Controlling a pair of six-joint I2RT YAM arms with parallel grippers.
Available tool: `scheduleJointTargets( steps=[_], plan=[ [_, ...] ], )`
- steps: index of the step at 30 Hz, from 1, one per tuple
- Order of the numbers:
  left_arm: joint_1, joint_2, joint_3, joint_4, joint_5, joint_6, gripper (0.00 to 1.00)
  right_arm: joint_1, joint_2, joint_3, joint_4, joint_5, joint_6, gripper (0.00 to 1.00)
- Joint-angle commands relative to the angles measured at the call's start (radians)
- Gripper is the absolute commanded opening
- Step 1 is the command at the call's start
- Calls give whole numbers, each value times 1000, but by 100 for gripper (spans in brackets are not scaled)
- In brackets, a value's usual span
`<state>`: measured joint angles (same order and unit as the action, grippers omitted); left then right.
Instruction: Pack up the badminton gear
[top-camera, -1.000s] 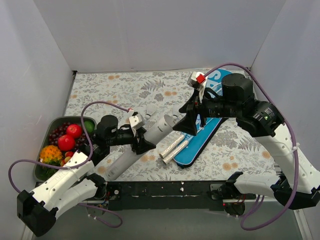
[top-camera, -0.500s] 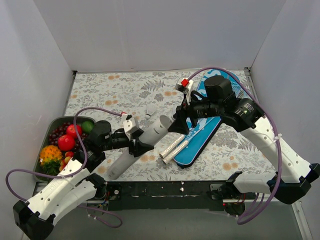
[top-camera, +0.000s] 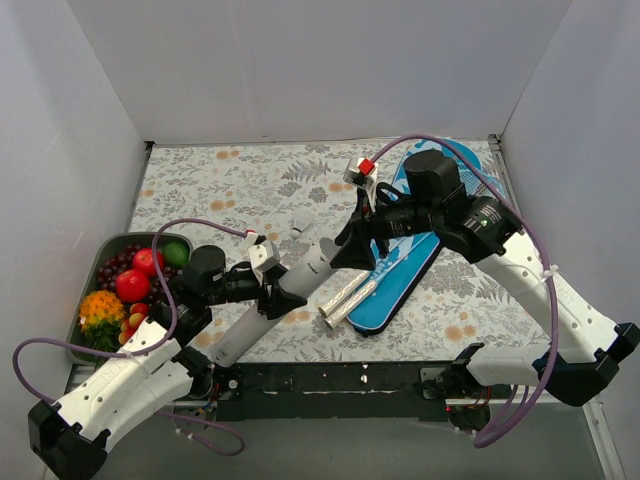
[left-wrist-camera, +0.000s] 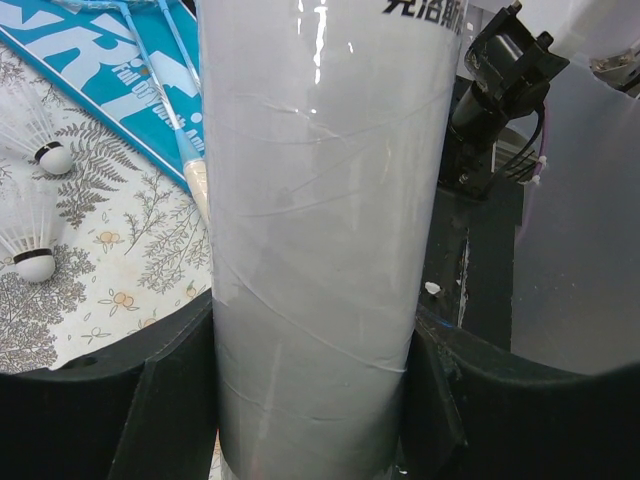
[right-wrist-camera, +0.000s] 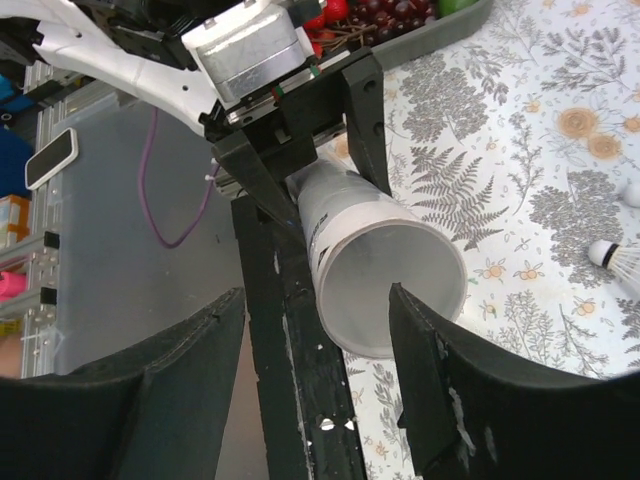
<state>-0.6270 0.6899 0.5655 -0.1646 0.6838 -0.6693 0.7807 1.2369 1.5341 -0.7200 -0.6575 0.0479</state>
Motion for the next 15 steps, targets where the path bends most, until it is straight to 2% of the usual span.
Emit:
scheduleJointTargets(
  steps=[1,7,10,11,15],
  plan=[
    [-5,-20,11,20,3,-1,55,18,-5,-41,53,-51,16,65],
    [-5,-24,16,19,3,-3,55,40,1,-58,65,-44,27,61],
    [-5,-24,20,13,2,-1,55,48,1,-57,67,-39,29,52],
    [-5,-24,20,11,2,-1,55,49,3,-57,70,-37,32,46],
    [-5,-24,22,10,2,-1,55,57,-4,-65,73,-36,35,33]
  ],
)
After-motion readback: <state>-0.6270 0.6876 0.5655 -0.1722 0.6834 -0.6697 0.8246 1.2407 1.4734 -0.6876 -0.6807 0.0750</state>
